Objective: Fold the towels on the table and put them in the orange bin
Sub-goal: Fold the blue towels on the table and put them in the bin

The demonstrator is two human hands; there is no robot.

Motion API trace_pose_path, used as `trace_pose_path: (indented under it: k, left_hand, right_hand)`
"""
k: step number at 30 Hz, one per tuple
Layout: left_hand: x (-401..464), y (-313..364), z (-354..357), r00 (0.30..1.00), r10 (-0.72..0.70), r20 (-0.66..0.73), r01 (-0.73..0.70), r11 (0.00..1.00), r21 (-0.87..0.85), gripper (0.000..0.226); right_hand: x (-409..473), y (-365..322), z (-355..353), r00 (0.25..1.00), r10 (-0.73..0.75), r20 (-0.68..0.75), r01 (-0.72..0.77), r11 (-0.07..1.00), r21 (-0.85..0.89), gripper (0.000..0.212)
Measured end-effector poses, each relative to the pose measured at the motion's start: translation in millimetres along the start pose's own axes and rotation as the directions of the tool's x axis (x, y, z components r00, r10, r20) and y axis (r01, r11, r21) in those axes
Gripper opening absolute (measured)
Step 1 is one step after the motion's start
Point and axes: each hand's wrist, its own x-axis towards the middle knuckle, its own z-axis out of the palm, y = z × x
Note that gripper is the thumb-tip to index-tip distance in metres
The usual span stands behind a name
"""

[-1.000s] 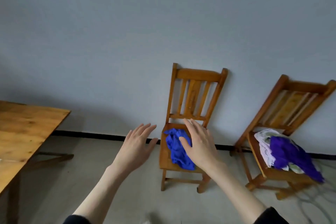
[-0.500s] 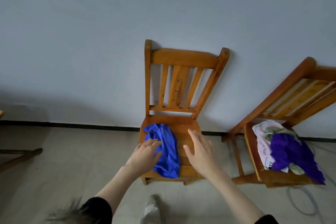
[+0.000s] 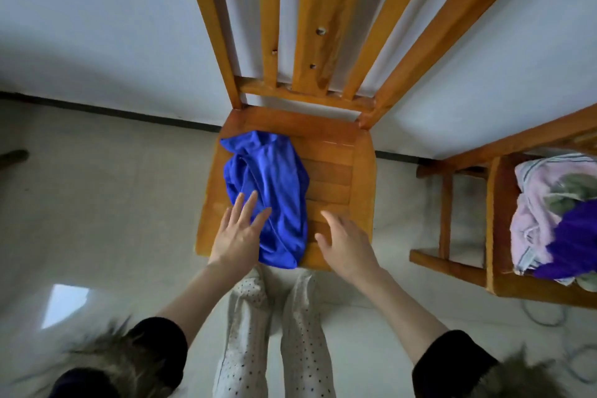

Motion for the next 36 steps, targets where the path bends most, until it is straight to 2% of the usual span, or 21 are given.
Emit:
trace_pose_path:
  k: [3, 7, 12, 15, 17, 20, 23, 25, 27, 29, 30, 33, 36]
  left_hand:
    - [29.2, -0.1, 14.7, 0.999, 0.036, -0.029, -0.031, 0.989, 0.146, 0.077]
    - [60.9, -7.1, 26.1, 0.974, 0.224, -0.034, -0.206, 0.938, 0.277, 0.071]
    - [83.6, -16.2, 20.7, 0.892, 0.363, -0.271, -0.306, 0.924, 0.230, 0.031]
    - [87.1, -16.4, 14.0, 0.837, 0.406, -0.367, -0.408, 0.910, 0.075, 0.019]
    - [83.8, -14.0, 5.8, 0.837, 0.385, -0.390, -0.435, 0.899, -0.044, 0.019]
    - [74.6, -10.3, -12.5, 0.900, 0.201, -0.387, -0.318, 0.910, -0.265, 0.021]
    - [65.2, -11.5, -26.5, 0.912, 0.084, -0.400, -0.237, 0.907, -0.349, 0.022]
    - [58.2, -16.4, -35.0, 0.920, 0.038, -0.390, -0.196, 0.907, -0.373, 0.018]
    - [51.2, -21.4, -44.5, 0.934, -0.005, -0.358, -0.142, 0.913, -0.383, 0.015]
    - [43.4, -23.5, -55.9, 0.942, -0.024, -0.334, -0.109, 0.922, -0.372, 0.015]
    - [39.1, -23.1, -63.1, 0.943, -0.027, -0.333, -0.102, 0.925, -0.365, 0.016]
    - [25.3, -16.3, -93.2, 0.942, -0.035, -0.335, -0.106, 0.914, -0.392, 0.022]
    - [9.3, 0.7, -135.4, 0.923, -0.037, -0.384, -0.167, 0.859, -0.483, 0.025]
  right_hand:
    - [25.5, 9.6, 30.8, 0.995, -0.029, 0.094, 0.026, 0.999, 0.033, 0.047]
    - [44.5, 11.3, 68.5, 0.988, -0.002, 0.156, -0.008, 0.998, 0.062, 0.043]
    - [51.0, 7.8, 101.7, 0.998, 0.042, 0.039, -0.044, 0.997, 0.055, 0.051]
    - [54.0, 6.9, 110.8, 0.995, 0.102, -0.023, -0.101, 0.995, 0.009, 0.057]
    - [52.4, 6.0, 112.9, 0.990, 0.120, -0.069, -0.121, 0.993, -0.005, 0.050]
    - [49.1, 8.2, 111.7, 0.982, 0.136, -0.133, -0.132, 0.990, 0.039, 0.027]
    - [49.1, 15.0, 97.5, 0.942, 0.308, -0.136, -0.247, 0.906, 0.345, 0.024]
    - [49.1, 21.0, 79.8, 0.896, 0.426, -0.126, -0.291, 0.777, 0.558, 0.023]
    - [48.8, 24.1, 56.5, 0.864, 0.487, -0.128, -0.262, 0.651, 0.712, 0.018]
    - [46.6, 18.1, 27.4, 0.882, 0.462, -0.096, -0.181, 0.520, 0.834, 0.013]
    - [44.0, 11.8, 11.7, 0.905, 0.412, -0.105, -0.126, 0.497, 0.859, 0.014]
    - [30.2, -17.5, -37.7, 0.951, 0.200, -0.236, 0.082, 0.571, 0.817, 0.021]
    - [14.6, -57.8, -84.4, 0.955, 0.041, -0.295, 0.195, 0.662, 0.724, 0.019]
